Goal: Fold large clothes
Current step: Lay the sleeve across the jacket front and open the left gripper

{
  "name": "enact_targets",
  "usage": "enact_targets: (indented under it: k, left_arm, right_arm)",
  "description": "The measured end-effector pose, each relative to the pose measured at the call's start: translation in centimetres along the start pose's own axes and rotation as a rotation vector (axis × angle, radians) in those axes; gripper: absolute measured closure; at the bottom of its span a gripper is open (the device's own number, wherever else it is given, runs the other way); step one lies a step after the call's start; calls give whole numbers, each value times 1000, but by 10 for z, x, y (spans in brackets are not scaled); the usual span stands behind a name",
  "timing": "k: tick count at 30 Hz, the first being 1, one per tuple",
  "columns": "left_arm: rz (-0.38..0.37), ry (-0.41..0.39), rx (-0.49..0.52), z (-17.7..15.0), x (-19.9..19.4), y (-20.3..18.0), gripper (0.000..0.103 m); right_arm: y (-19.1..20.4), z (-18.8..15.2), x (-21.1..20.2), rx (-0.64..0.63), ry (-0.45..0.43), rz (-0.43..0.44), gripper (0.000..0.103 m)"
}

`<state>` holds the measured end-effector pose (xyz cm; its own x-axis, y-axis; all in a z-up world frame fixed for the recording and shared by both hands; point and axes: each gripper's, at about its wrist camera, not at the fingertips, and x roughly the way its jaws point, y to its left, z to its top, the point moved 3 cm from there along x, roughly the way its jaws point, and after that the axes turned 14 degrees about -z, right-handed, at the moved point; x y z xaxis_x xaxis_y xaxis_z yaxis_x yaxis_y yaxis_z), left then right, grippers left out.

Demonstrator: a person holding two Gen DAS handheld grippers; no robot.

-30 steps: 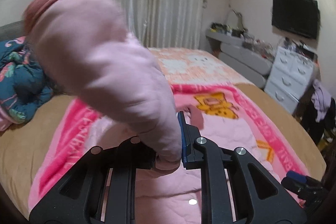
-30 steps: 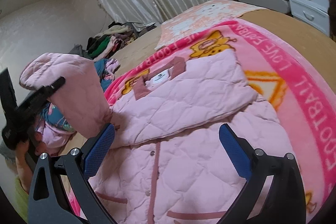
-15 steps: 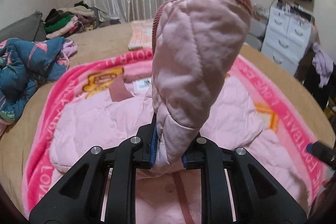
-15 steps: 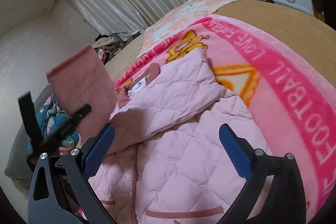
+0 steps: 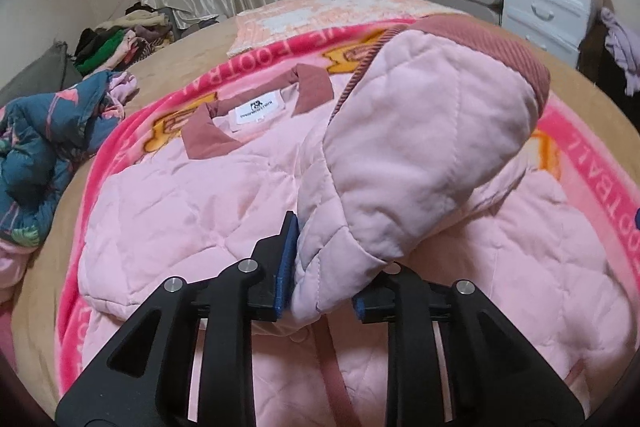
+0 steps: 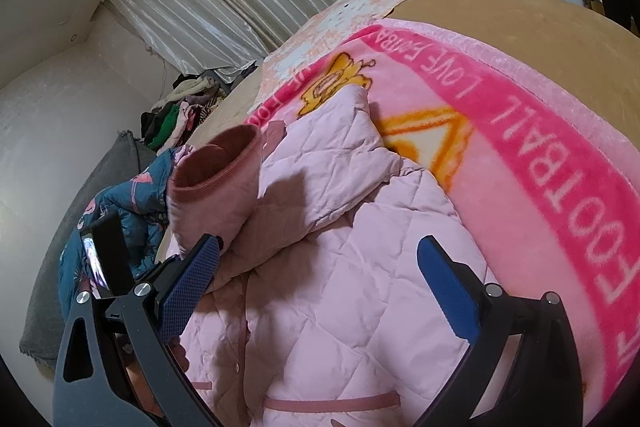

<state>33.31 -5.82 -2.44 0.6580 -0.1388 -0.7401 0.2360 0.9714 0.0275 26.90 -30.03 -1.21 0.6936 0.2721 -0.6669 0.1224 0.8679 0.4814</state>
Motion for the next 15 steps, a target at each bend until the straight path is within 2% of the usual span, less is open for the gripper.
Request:
enact_targets:
  k: [2, 4, 5, 8, 10, 15]
  left_arm:
    - [10, 15, 22, -3, 4, -5, 79]
    - [-14, 39, 30, -6, 7, -9, 55]
    - [-37, 52, 28, -8, 8, -11, 36]
    - [-44, 87, 78, -17, 11, -23, 31]
    - [-76, 102, 93, -25, 8, -28, 22]
    - [-180, 113, 30, -42, -15, -20, 13]
  right_arm:
    - [-1, 0, 0, 3, 2, 0, 4]
    - [-1, -1, 1, 5, 4, -1, 4]
    - [-1, -1, 2, 5, 5, -2, 4]
    - [0, -2, 3, 1, 8, -2, 4]
    - [2, -3, 4, -2, 11, -3, 4]
    - [8, -5, 10, -15, 23, -4, 4]
